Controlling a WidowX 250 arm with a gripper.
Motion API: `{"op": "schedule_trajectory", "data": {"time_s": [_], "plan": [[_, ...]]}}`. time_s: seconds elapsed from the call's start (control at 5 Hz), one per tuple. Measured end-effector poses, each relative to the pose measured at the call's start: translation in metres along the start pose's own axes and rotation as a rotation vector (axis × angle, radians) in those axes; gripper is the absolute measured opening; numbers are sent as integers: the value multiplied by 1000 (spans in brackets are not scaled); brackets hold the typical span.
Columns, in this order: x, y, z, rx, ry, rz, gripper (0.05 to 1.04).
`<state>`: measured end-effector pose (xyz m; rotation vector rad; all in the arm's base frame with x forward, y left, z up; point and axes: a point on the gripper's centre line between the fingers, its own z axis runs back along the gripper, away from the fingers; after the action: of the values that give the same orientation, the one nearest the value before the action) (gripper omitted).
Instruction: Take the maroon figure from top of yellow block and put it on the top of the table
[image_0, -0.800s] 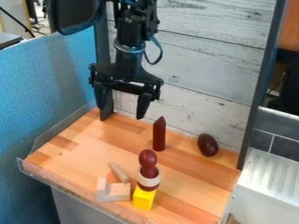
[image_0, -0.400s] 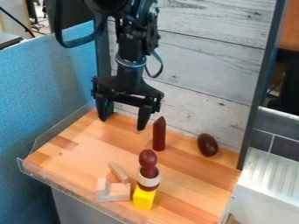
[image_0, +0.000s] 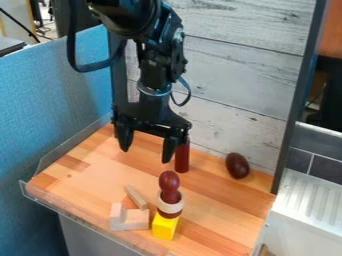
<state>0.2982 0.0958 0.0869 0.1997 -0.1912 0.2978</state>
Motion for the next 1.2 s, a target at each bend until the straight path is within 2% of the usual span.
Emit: {"op": "schedule_trajectory", "data": {"time_s": [0.4,0.6,0.8,1.0,1.2], "plan": [[-8,-6,-14,-47,96,-69,1001],[-9,-9,-17,-7,74,-95,1001],[-10,-14,-24,37,82,-111,1001],[-12,-17,-23,51,92,-117,1001],[-16,-21,-21,38,126,-130,1001]]}}
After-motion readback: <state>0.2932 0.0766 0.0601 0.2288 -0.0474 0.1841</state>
